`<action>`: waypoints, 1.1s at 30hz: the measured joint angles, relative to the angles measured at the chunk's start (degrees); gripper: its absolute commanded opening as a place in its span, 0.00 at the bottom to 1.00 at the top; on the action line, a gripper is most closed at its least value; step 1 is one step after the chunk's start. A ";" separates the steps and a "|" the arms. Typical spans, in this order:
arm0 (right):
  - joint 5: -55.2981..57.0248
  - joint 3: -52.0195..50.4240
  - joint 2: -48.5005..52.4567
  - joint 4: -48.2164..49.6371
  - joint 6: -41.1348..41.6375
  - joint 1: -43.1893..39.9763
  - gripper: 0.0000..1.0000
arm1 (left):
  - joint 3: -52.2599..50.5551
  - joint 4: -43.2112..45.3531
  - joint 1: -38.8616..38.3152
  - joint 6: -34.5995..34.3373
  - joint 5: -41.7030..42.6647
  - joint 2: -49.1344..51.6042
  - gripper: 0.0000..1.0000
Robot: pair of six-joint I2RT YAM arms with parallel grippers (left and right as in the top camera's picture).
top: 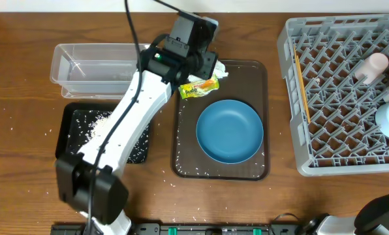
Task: Sort waste into correct bins and load items into the dishwasher rack
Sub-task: 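Grasp the white tissue on the brown tray with the left gripper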
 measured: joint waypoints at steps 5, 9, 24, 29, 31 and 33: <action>-0.02 0.00 0.00 0.00 0.00 0.00 0.99 | 0.00 7.15 0.09 2.64 -3.76 8.04 0.55; 0.00 0.00 0.00 0.02 0.00 0.00 0.99 | 0.00 11.47 0.17 3.61 -8.90 15.61 0.56; 0.00 0.00 0.00 0.02 0.00 0.00 0.99 | -0.02 14.47 0.46 3.21 -13.70 25.11 0.42; 0.00 0.00 0.00 0.02 0.00 0.00 0.99 | -0.02 14.51 0.46 3.10 -13.97 25.53 0.14; 0.00 -0.02 0.00 0.02 0.00 0.00 0.99 | -0.02 14.45 0.46 3.17 -14.14 25.55 0.06; 0.00 -0.02 0.00 0.02 0.00 0.00 0.99 | -0.02 14.12 0.46 2.91 -14.23 25.55 0.06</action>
